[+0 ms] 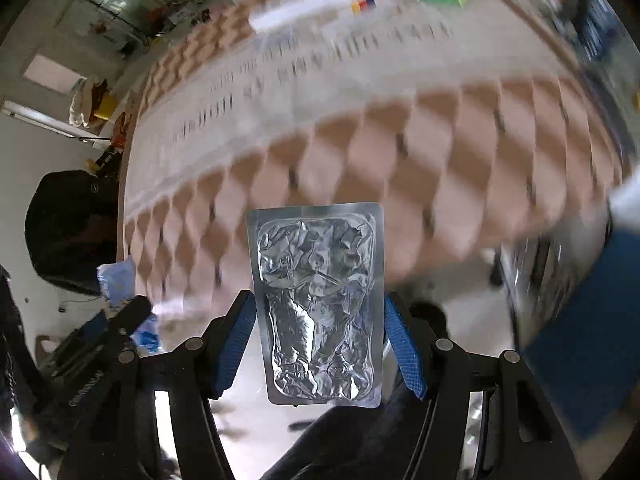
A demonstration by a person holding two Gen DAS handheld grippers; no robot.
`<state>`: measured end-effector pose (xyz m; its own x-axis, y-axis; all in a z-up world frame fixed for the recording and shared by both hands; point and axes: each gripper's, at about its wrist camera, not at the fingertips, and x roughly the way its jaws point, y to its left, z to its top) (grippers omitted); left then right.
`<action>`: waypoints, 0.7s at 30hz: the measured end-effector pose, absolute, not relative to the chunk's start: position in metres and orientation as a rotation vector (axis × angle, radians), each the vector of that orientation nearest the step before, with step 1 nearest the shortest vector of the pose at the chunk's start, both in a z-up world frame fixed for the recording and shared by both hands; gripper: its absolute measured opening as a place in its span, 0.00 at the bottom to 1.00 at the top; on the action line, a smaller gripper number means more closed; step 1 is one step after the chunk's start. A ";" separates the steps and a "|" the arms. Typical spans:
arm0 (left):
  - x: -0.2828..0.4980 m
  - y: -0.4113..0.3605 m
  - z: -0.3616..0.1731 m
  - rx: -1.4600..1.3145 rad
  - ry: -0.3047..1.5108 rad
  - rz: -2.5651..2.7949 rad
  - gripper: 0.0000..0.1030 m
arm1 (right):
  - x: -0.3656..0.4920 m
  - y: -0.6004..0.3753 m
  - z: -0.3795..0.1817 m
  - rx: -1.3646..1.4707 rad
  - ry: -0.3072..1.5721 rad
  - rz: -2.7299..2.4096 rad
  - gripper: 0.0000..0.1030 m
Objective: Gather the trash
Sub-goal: 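Carry wrapper and blister pack over the bin and open both tools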
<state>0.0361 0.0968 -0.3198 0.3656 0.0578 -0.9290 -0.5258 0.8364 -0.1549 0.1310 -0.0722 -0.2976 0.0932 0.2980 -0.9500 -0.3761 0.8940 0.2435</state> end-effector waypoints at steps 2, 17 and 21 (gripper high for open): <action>0.015 0.089 -0.341 -0.503 1.188 0.373 0.54 | 0.102 -0.083 -0.323 -0.069 1.441 0.477 0.65; 0.010 0.075 -0.662 -0.838 1.442 0.287 0.55 | 0.074 -0.126 -0.657 -0.026 1.702 0.329 0.65; 0.012 0.070 -0.730 -0.905 1.465 0.271 0.58 | 0.078 -0.127 -0.730 -0.006 1.735 0.336 0.65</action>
